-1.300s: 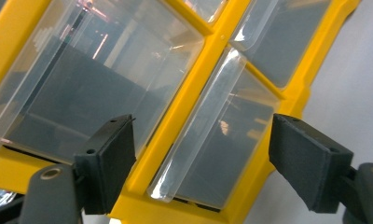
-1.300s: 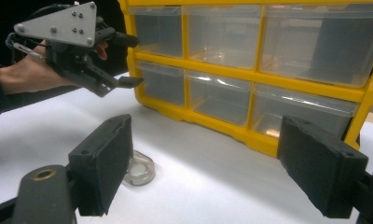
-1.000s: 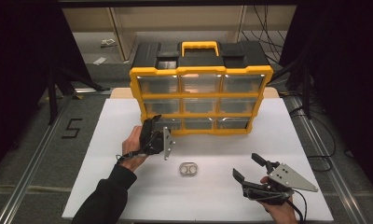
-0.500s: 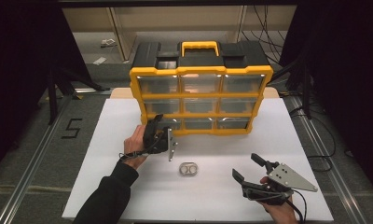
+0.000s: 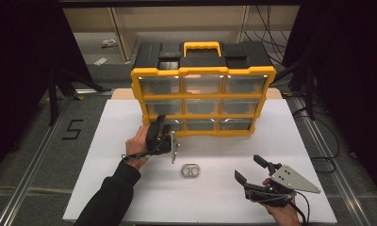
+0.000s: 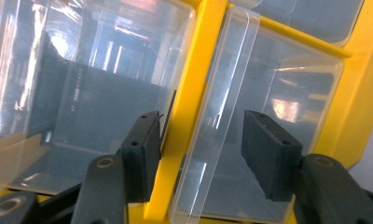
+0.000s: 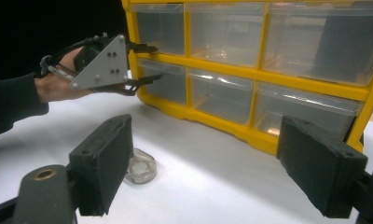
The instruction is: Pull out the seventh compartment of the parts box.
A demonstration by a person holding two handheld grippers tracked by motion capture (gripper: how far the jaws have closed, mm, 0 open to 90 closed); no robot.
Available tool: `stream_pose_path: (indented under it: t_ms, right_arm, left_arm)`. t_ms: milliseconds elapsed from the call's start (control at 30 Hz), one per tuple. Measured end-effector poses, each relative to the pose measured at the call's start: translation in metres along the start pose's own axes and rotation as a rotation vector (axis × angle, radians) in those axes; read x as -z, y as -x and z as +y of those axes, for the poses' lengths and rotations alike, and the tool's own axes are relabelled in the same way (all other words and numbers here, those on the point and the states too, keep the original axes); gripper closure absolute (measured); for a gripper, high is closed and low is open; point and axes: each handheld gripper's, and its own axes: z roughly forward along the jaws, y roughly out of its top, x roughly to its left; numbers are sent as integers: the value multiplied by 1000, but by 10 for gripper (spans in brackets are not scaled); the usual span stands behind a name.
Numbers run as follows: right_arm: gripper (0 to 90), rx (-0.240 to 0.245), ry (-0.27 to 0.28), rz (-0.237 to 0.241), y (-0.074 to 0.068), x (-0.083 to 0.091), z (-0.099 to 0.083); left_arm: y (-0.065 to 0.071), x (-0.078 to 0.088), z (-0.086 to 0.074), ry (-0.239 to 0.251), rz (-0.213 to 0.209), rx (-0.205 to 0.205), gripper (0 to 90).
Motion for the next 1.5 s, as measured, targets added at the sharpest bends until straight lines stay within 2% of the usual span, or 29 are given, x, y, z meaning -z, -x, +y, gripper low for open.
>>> stream_pose_path:
  t_ms: [33, 133, 167, 267, 367, 533, 600, 733, 767, 867, 933, 967, 1000, 1067, 1100, 1267, 1367, 1467, 1500]
  right_arm:
    - [195, 2, 2, 1, 0, 0, 0]
    - [195, 2, -1, 0, 0, 0, 0]
    - [195, 2, 3, 2, 0, 0, 0]
    - [195, 2, 4, 3, 0, 1, 0]
    - [195, 2, 4, 3, 0, 0, 0]
    - [195, 3, 4, 2, 0, 1, 0]
    - [195, 3, 8, 4, 0, 1, 0]
    - [196, 0, 6, 2, 1, 1, 0]
    - [196, 0, 6, 2, 1, 1, 0]
    - [196, 2, 6, 3, 0, 1, 0]
    - [196, 0, 6, 2, 0, 1, 0]
    - [197, -1, 5, 2, 1, 1, 0]
    - [197, -1, 6, 2, 1, 1, 0]
    - [197, -3, 7, 3, 1, 1, 1]
    - [197, -4, 8, 4, 1, 0, 1]
    - [197, -2, 6, 5, 0, 1, 1]
    - [197, -2, 6, 4, 0, 1, 0]
    - [197, -2, 6, 4, 0, 1, 1]
    - [197, 0, 7, 5, 0, 1, 0]
  left_arm:
    - [2, -1, 1, 2, 19, -11, 501]
    - [3, -1, 1, 6, 28, -20, 517]
    - [4, -1, 1, -4, 43, -44, 534]
    - [8, -3, 0, 13, 76, -54, 548]
    - [11, -3, 0, 3, 104, -96, 568]
    - [13, -4, -1, 17, 130, -97, 589]
    - [14, -3, -1, 7, 134, -109, 603]
    - [16, -2, 0, 27, 151, -127, 619]
    - [16, 0, 1, 15, 147, -143, 622]
    - [16, 1, 1, 14, 142, -142, 637]
    - [16, 0, 1, 29, 143, -142, 643]
    - [15, 2, 1, 22, 116, -159, 688]
    - [16, 2, -1, 40, 108, -141, 709]
    - [16, 2, -1, 41, 107, -147, 734]
    - [15, 3, 0, 38, 96, -163, 752]
    - [15, 5, -1, 38, 84, -180, 766]
    - [14, 9, 0, 39, 85, -220, 773]
    - [15, 10, 0, 48, 81, -202, 775]
    - [14, 12, -1, 53, 82, -226, 777]
